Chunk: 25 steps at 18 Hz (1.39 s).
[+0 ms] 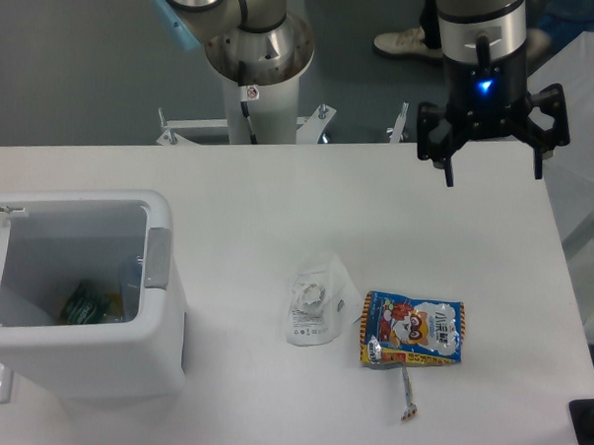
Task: Place the trash in the trash can
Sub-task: 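Move the open gripper toward the clear plastic wrapper, then lower the gripper onto the clear plastic wrapper and close on it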
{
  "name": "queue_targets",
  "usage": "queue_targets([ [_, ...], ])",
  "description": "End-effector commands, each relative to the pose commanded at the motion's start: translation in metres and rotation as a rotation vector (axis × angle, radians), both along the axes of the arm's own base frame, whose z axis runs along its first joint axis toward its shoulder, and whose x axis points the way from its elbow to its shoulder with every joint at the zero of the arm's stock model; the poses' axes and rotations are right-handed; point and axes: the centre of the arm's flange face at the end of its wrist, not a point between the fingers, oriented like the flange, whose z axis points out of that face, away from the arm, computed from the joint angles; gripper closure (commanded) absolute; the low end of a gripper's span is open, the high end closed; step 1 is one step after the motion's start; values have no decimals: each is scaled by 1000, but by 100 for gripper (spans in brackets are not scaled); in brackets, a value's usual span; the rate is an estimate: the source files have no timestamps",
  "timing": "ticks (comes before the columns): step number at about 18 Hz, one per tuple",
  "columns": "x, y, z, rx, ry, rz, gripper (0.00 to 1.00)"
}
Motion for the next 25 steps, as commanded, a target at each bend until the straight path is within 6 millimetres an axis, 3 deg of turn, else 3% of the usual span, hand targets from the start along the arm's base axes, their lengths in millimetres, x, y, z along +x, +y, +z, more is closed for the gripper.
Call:
queue_targets([
  [5,11,8,-39,81,-43,55,0],
  [9,42,36,-79,134,-70,98,0],
  [13,56,32,-127,93,-152,93,0],
  [19,56,42,-185,-29,-205,-109,0],
  [21,55,45,-211,-53,-242,-118,0],
  [25,60,59,-242,-80,-285,-139,0],
])
